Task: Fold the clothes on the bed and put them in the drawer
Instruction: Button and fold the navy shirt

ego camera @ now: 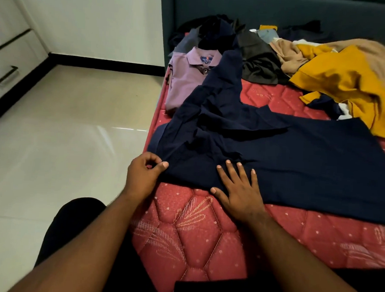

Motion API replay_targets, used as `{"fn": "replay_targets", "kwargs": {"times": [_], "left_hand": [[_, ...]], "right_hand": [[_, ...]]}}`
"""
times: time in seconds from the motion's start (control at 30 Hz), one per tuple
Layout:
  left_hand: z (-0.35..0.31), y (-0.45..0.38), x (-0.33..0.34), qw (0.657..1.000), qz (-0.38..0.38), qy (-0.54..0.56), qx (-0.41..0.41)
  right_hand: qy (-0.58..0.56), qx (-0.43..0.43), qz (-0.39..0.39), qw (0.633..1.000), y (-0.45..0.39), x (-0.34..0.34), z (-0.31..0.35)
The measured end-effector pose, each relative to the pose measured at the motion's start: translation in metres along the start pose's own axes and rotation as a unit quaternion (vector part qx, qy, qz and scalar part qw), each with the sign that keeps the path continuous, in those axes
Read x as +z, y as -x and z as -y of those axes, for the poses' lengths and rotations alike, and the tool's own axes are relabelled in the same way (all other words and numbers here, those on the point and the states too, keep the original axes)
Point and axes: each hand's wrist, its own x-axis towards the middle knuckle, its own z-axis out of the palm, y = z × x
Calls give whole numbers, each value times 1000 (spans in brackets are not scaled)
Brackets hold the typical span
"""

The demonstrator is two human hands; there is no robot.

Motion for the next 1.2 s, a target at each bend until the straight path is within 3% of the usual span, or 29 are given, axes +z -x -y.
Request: {"fn": "replay_targets", "kwargs": {"times": [0.07,0.17,0.3,0.5,0.57,0.63,0.7,0.77,0.87,0.97,1.07,1.2], "left_hand": [[-3,0,-4,999,12,31,24],[5,1,-4,998,42,-31,29],[6,-3,-3,997,-18,-64,40],[3,7,-1,976,-16,-218,-2],[-2,10,1,938,-62,-334,69],[-13,16,16,886,-81,-381,252],[-16,22,39,861,38,-333,382],[-9,23,54,864,136,-333,352],[-3,24,64,841,120,-436,298],[-29,28,87,821,118,-419,369],[-71,29,147,791,228,-311,475],[-91,34,216,779,351,-307,419]], "right_hand": [[7,0,28,1000,2,-4,1],[29,-3,45,999,3,-9,1],[28,-7,52,998,6,-9,7],[26,-8,85,996,4,-10,9],[29,-9,85,996,4,-9,9],[30,-6,82,996,4,-8,9],[25,-14,82,996,4,-10,10],[9,-44,88,995,6,-13,1],[-3,-49,101,994,18,-18,-53],[2,77,124,989,40,-30,-127],[-9,164,146,975,50,-50,-171],[-15,86,153,984,57,-44,-179]]}}
